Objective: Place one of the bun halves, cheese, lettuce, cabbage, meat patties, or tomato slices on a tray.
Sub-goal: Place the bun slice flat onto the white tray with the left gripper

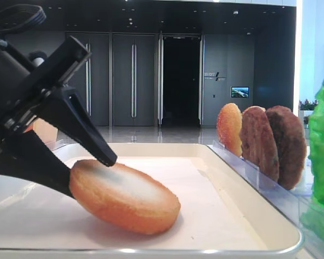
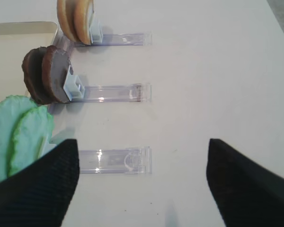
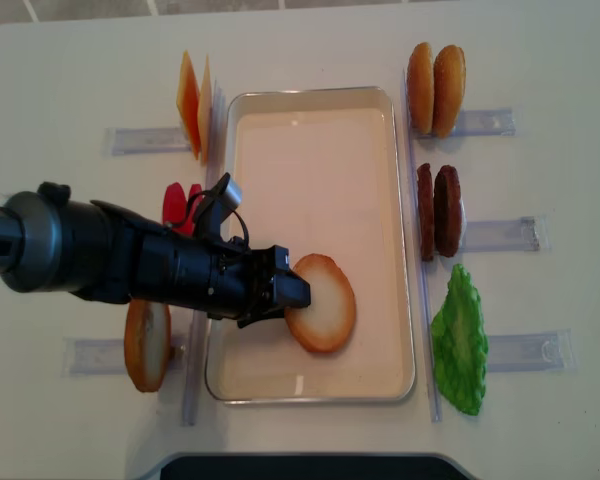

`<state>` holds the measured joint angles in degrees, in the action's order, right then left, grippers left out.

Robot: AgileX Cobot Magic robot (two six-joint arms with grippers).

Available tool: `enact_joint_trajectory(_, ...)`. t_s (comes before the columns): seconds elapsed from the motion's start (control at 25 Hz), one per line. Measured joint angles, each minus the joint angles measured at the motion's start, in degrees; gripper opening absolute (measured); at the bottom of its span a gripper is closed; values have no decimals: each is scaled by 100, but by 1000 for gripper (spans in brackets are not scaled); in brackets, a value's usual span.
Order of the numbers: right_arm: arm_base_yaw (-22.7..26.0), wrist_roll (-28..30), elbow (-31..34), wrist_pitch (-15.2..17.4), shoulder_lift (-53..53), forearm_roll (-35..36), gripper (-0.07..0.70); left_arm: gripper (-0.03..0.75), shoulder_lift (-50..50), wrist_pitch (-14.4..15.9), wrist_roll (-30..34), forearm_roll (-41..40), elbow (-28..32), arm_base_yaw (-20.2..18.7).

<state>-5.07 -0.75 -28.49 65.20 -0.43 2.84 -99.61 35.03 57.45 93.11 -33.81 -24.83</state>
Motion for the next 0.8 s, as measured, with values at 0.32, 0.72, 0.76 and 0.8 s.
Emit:
enact_joint_trajectory(0.32, 0, 0, 0, 0, 0, 0, 555, 531, 0, -16, -145, -3, 0, 0)
enact_joint_trajectory(0.72, 0, 0, 0, 0, 0, 0, 555, 566, 0, -16, -207, -69, 0, 0)
enact_joint_trajectory(0.76, 0, 0, 0, 0, 0, 0, 555, 566, 0, -16, -224, -108, 0, 0)
enact_joint_trajectory(0.8, 0, 0, 0, 0, 0, 0, 555, 566, 0, -16, -231, -136, 0, 0)
